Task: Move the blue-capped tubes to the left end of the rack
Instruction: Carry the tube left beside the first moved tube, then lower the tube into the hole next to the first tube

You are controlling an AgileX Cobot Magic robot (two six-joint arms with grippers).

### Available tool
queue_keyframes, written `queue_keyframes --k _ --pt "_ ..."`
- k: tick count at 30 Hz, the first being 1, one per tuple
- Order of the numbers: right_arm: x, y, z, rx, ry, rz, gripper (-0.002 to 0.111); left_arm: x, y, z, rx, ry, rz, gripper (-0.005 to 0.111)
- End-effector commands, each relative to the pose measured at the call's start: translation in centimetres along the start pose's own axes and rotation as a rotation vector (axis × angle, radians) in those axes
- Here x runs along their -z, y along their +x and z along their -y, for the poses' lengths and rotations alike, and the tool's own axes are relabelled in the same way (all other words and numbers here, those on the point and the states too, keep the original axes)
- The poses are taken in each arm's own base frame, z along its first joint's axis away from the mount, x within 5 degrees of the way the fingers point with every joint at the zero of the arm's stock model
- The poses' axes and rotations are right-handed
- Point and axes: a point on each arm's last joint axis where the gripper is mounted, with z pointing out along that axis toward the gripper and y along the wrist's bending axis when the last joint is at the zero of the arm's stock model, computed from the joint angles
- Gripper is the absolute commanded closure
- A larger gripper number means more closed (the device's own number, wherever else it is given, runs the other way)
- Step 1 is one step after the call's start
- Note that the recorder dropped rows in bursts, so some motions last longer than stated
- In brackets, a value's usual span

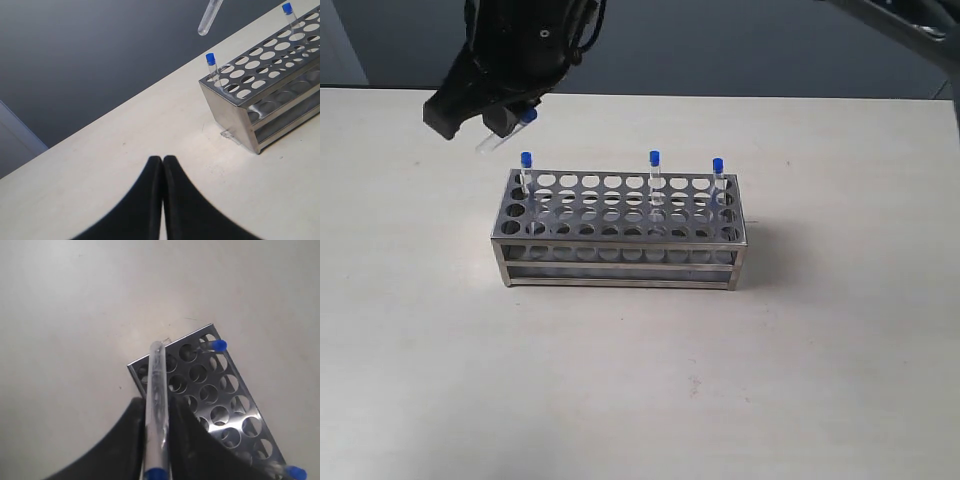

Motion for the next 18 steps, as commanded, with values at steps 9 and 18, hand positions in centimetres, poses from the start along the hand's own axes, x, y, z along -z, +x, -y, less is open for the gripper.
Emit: queue_keyframes --k 9,18 --pt "-1.7 0.5 0.6 0.177 0.077 -0.071 0.108 0.0 -0.2 0.0 0.007 0.004 0.009 0.106" --pt "-5.0 1.2 1.0 0.217 0.083 -0.147 0.108 0.0 -0.2 0.0 0.007 0.004 0.009 0.106"
